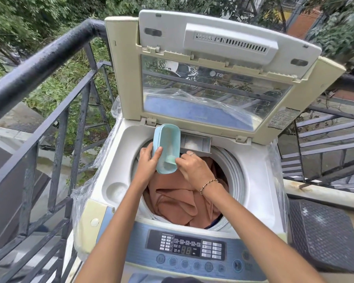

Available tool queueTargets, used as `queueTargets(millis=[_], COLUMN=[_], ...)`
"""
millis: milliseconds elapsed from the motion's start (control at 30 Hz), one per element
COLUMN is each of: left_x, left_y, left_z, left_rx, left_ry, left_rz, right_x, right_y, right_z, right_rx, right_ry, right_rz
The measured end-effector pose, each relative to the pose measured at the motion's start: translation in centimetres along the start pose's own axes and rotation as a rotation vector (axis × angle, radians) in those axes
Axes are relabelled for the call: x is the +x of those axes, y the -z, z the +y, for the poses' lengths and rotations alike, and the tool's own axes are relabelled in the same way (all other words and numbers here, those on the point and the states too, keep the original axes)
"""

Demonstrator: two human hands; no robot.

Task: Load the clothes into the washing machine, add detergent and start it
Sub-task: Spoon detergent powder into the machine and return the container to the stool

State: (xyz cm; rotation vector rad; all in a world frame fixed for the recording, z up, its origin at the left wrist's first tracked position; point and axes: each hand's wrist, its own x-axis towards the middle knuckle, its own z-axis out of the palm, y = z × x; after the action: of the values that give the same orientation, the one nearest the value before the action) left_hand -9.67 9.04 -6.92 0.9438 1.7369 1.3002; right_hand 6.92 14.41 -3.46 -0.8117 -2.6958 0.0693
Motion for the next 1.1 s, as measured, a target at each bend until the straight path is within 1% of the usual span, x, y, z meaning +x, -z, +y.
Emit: queueTargets(millis=[200,300,367,467,567,700,833,1000,1100], left_x=[0.5,-0.1,-0.5,-0.9,-1.0,-1.1,-1.5,-1.7,-2.0], left_y=[0.2,0.4,0.4,0.6,0.7,0.7,0.3,-0.4,-0.8], left_z=[-0.9,0.2,0.9,1.1,0.9,0.9,1.2,1.6,1.7], left_rx=[0.067,0.053,0.006,-0.078,-0.162,-0.258,-0.347,-0.391,-0.42], left_ry=[-0.012,-0.031,-0.032,0.031,0.14,0.225,0.27,0.311,0.317], left_rz=[0.02,0.0,-0.022,-0.006,0.033,0.083,0.114,0.163,0.18], right_x=[0.9,1.6,1.9,1.7,1.4,1.1,1.0,1.3,1.6], right_y=[1.0,1.4,1.5,1.3,1.1,1.0,1.2,1.9,2.8], right_z=[1.0,1.3,1.4,1.7,1.4,1.0,1.3,2.0,2.9], right_rx=[0.358,0.528,0.597,0.716,0.894,1.094,1.233,1.324,1.369], right_ry=[-0.302,-0.455,-0.529,-0.594,-0.697,-0.83,-0.935,-1.023,-1.07], right_rz=[-0.185,-0.259,-0.291,-0.308,-0.322,-0.307,-0.226,-0.141,-0.015])
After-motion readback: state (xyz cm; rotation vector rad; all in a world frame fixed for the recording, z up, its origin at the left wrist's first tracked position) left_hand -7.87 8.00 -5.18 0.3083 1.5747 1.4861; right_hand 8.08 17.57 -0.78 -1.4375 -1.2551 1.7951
